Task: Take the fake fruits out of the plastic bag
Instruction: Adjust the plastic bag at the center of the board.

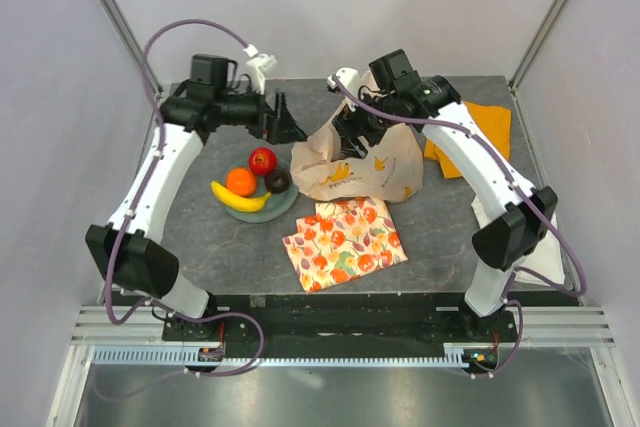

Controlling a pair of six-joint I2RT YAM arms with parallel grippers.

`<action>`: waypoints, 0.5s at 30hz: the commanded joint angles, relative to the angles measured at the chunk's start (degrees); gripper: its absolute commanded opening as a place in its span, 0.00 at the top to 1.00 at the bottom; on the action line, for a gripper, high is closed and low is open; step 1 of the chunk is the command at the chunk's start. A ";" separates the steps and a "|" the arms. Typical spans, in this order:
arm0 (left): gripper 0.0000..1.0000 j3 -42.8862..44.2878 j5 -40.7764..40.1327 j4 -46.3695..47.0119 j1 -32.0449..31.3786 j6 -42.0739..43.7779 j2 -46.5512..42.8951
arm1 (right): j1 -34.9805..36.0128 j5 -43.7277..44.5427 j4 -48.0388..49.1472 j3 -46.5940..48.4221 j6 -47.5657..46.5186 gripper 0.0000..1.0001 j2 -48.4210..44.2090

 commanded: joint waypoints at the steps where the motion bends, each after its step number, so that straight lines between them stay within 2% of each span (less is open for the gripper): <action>1: 0.01 2.27 -5.17 0.83 -6.50 4.07 2.99 | -1.69 0.82 5.86 -0.32 3.63 0.27 3.75; 5: 0.01 2.53 -10.99 0.66 -10.82 6.44 6.25 | -3.62 4.06 7.19 -0.14 6.18 0.28 7.53; 8: 0.01 3.14 -14.50 0.66 -14.86 8.64 8.80 | -6.52 6.62 6.49 -3.37 6.81 0.30 5.97; 10: 0.08 3.58 -16.26 0.22 -17.31 9.43 10.38 | -8.54 9.17 5.43 -6.89 6.45 0.30 3.07; 11: 0.15 3.59 -16.35 -0.13 -17.76 9.61 10.82 | -8.98 9.52 5.00 -11.61 6.37 0.30 -0.51; 13: 0.60 2.98 -14.68 -1.62 -17.86 10.40 11.44 | -10.12 10.40 4.03 -17.42 6.28 0.29 -4.66; 14: 0.98 2.36 -15.12 -1.98 -17.77 10.75 11.09 | -10.31 10.84 3.94 -24.07 6.19 0.29 -9.38; 15: 0.98 0.62 -15.90 -2.24 -17.68 10.67 10.31 | -10.22 11.37 3.94 -27.44 5.58 0.29 -11.95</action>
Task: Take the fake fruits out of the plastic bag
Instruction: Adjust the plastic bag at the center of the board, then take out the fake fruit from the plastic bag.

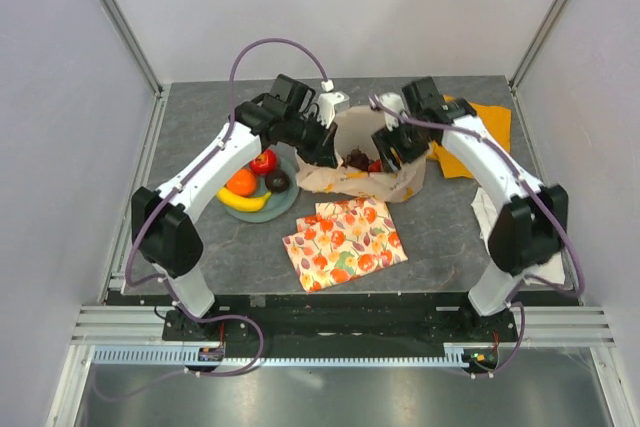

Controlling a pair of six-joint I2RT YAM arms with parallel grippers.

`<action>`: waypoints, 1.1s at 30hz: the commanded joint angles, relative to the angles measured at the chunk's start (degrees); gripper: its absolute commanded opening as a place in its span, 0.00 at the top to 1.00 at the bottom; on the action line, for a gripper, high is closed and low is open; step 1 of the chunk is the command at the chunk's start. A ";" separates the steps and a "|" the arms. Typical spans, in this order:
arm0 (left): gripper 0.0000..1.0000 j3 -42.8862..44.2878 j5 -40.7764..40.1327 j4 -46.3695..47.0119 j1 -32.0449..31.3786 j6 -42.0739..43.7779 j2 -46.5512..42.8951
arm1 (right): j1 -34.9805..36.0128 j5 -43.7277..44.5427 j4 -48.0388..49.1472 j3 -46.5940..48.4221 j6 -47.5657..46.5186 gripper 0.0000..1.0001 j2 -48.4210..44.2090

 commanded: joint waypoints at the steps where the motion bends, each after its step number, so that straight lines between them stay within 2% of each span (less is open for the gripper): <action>1: 0.98 -1.41 -1.71 -1.89 0.41 3.36 -2.74 | -0.65 3.85 -2.27 -14.78 -0.15 0.29 -15.20; 2: 0.98 -2.46 -1.09 -2.59 0.59 3.36 -4.06 | -0.73 4.29 -2.27 -20.56 -0.15 0.29 -19.75; 5: 0.98 -8.17 2.59 -2.78 0.68 3.19 -9.16 | -0.65 5.00 -3.15 -27.62 -0.42 0.27 -25.48; 8: 0.98 -12.22 4.27 -2.78 0.59 2.84 -11.98 | -0.65 4.91 -4.38 -27.57 -2.17 0.24 -27.09; 10: 0.98 -12.84 4.54 -2.69 0.59 3.28 -12.34 | -0.65 3.60 -4.64 -24.41 -2.88 0.23 -26.65; 15: 0.98 -8.64 5.68 -2.69 0.59 2.58 -10.59 | 0.32 -14.46 -3.59 -5.70 -6.30 0.24 -20.68; 17: 0.98 -7.31 6.03 -2.08 0.68 0.91 -10.14 | 2.77 -17.14 -3.59 0.79 -8.05 0.25 -16.57; 20: 0.98 -4.94 6.47 -0.67 0.68 -1.28 -9.44 | 5.41 -19.35 -3.76 5.03 -9.12 0.32 -10.58; 23: 0.98 -2.39 6.12 -0.23 0.86 -3.13 -8.91 | 6.38 -16.99 -2.98 6.45 -9.12 0.42 -4.87; 26: 0.98 -1.33 5.86 -0.05 1.21 -3.75 -9.00 | 6.39 -10.41 -1.23 6.98 -8.51 0.49 0.58; 27: 0.98 -1.33 5.86 -0.14 1.30 -3.76 -9.09 | 5.95 -5.51 -0.78 7.24 -7.29 0.51 1.90; 33: 0.98 -1.86 5.77 0.13 1.39 -4.11 -9.61 | 1.91 5.07 3.70 9.26 -2.00 0.53 9.99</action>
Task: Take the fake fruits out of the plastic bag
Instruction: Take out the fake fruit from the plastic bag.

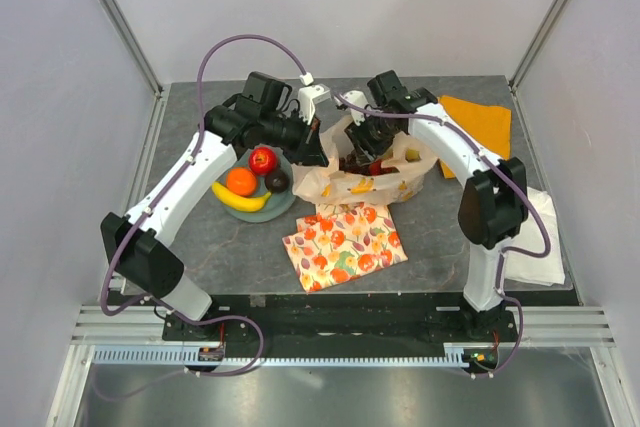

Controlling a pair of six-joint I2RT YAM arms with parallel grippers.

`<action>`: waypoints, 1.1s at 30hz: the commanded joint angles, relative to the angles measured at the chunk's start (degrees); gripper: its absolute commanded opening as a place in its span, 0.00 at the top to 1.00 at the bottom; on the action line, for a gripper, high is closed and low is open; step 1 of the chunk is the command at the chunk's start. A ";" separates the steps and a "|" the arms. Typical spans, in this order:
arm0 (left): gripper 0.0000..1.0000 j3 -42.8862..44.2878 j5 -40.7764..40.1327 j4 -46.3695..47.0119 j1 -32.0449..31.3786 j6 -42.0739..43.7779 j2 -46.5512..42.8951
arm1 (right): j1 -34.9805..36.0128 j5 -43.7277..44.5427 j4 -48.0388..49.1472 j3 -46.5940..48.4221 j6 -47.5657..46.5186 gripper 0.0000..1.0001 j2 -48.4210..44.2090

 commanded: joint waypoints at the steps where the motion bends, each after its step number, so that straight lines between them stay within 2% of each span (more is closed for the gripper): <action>1: 0.98 1.53 1.59 1.61 0.16 -1.68 -0.15 | -2.86 12.83 3.60 3.86 3.33 0.53 3.26; 7: 0.98 2.06 3.53 2.23 0.16 -1.68 0.90 | -4.62 19.71 4.56 5.19 3.77 0.49 6.62; 9: 0.98 2.15 4.58 2.49 0.08 -1.77 1.34 | -4.88 23.57 5.70 4.23 3.95 0.44 6.97; 10: 0.98 2.23 5.02 2.66 0.16 -1.94 1.43 | -4.97 24.80 6.14 3.87 3.95 0.40 7.14; 11: 0.98 2.23 5.55 2.67 0.16 -2.03 1.78 | -5.15 27.43 6.58 3.70 3.95 0.29 7.49; 14: 0.98 2.41 6.25 2.75 0.16 -2.03 2.05 | -5.06 31.66 6.50 3.26 2.90 0.12 9.34; 17: 0.98 2.67 6.69 2.75 0.16 -2.12 2.49 | -5.06 35.09 4.93 2.82 1.84 0.02 11.01; 27: 0.98 3.38 5.99 2.67 0.16 -1.94 3.45 | -5.23 37.91 2.81 -3.33 -0.27 0.02 12.86; 30: 0.98 3.29 4.94 2.67 0.16 -1.42 3.45 | -5.50 37.21 2.63 -2.99 -3.78 0.21 12.51; 31: 0.98 3.38 4.59 2.58 0.16 -0.89 3.45 | -5.76 36.60 3.07 -2.81 -4.74 0.34 12.07; 33: 0.98 3.64 3.36 2.49 0.34 0.07 3.63 | -6.11 34.58 3.60 -1.76 -7.29 0.43 10.24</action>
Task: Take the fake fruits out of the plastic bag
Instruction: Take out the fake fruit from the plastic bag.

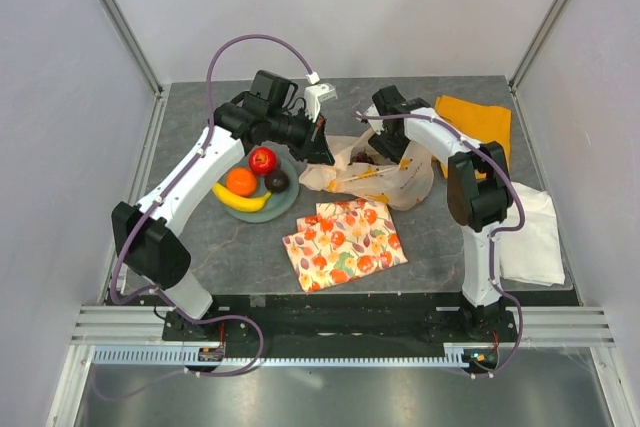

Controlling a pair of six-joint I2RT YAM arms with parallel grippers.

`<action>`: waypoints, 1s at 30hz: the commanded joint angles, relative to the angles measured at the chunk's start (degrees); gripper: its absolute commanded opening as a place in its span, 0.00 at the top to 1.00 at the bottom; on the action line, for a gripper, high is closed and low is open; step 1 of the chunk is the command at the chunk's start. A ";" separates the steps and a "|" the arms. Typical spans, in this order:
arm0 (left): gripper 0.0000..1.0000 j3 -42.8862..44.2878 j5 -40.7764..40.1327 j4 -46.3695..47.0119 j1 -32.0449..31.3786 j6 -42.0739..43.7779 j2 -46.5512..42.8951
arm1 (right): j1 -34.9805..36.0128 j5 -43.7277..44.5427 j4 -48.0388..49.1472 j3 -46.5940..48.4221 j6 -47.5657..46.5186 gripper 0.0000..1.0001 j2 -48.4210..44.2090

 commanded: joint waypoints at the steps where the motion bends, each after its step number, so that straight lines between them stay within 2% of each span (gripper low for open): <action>1: 0.98 3.18 -0.42 0.06 0.23 0.67 0.04 | -1.11 -1.27 -0.54 1.28 -5.31 0.49 -2.01; 4: 0.98 5.46 -1.04 0.06 0.84 1.37 1.10 | -1.28 -6.02 -0.36 3.83 -6.99 0.56 -6.06; 12: 0.98 16.01 -3.50 -0.38 1.81 4.35 4.09 | -1.20 -22.35 -3.08 12.53 -1.46 0.60 -15.90; 16: 0.98 21.80 -5.26 -0.20 1.81 5.68 4.79 | -1.20 -32.19 -3.43 12.45 2.23 0.60 -20.21; 21: 0.98 24.54 -7.72 0.33 1.90 6.38 6.55 | -1.46 -40.29 -4.49 10.70 4.87 0.59 -23.81; 22: 0.96 24.98 -8.68 0.33 1.90 5.77 6.98 | -1.46 -41.35 -4.49 10.34 5.75 0.59 -24.25; 23: 0.88 25.50 -9.48 0.33 2.07 5.33 7.69 | -1.46 -43.53 -4.57 10.25 6.19 0.59 -25.13; 24: 0.77 26.73 -9.92 0.33 2.25 4.89 7.87 | -1.55 -44.34 -4.75 10.60 6.54 0.59 -25.66; 25: 0.52 27.35 -11.05 0.41 2.34 4.97 7.87 | -1.46 -45.13 -4.92 11.21 6.90 0.58 -26.19; 26: 0.43 28.05 -11.85 0.41 2.51 5.06 7.78 | -1.55 -46.79 -5.19 13.39 7.33 0.58 -27.32; 28: 0.28 30.07 -12.73 0.59 3.47 4.98 6.90 | -1.46 -48.03 -6.50 16.83 8.04 0.57 -27.86; 30: 0.21 31.48 -12.73 1.38 4.79 2.80 4.98 | -1.37 -50.74 -7.91 24.02 10.23 0.55 -27.95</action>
